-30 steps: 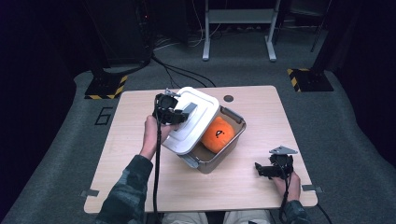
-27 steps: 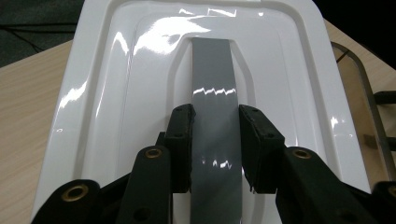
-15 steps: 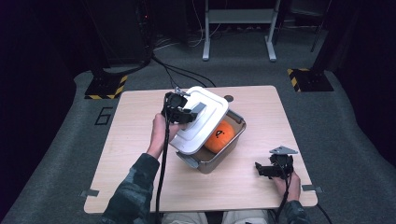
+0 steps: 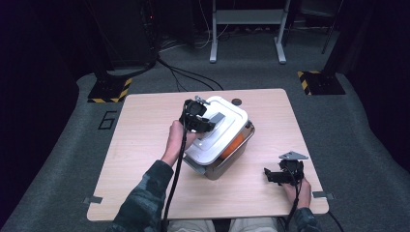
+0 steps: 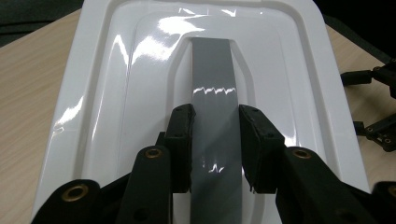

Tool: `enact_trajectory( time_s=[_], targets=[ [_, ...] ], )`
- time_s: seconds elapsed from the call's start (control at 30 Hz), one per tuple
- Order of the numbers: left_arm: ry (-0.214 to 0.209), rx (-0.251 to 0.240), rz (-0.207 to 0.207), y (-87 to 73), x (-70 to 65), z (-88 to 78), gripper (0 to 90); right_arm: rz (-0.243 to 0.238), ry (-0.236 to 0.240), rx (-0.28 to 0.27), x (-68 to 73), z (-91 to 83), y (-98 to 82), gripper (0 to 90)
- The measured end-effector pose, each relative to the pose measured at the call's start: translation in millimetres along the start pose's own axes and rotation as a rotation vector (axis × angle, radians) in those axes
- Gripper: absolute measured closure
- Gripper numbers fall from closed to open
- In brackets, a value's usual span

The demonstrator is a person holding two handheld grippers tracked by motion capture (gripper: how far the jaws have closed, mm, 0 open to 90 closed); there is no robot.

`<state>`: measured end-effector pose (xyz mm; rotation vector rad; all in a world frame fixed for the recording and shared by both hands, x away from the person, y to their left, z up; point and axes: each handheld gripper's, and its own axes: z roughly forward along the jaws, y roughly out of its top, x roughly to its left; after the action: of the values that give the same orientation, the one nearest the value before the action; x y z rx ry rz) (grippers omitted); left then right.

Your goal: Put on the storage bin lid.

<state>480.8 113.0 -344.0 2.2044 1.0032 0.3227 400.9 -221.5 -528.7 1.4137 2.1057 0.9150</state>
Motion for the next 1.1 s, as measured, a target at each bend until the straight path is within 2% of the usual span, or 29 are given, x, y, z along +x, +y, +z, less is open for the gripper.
enact_trajectory(
  time_s=[0.17,0.63,0.7,1.1],
  targets=[
    [-0.015,0.009,-0.004,0.7,-3.8,9.7,66.4,0.000,0.000,0.000,0.0,0.0,0.0,5.3],
    [-0.041,0.061,0.026,-1.7,-8.2,32.0,66.4,-0.001,0.001,0.002,0.0,-0.1,0.0,5.3],
    [-0.044,0.057,0.016,-2.2,-9.1,33.7,66.4,-0.001,0.001,0.002,0.0,-0.1,0.0,5.3],
    [-0.054,0.046,0.041,-2.9,-13.9,37.2,66.4,-0.001,-0.001,0.001,0.1,-0.1,0.0,5.5]
  ],
)
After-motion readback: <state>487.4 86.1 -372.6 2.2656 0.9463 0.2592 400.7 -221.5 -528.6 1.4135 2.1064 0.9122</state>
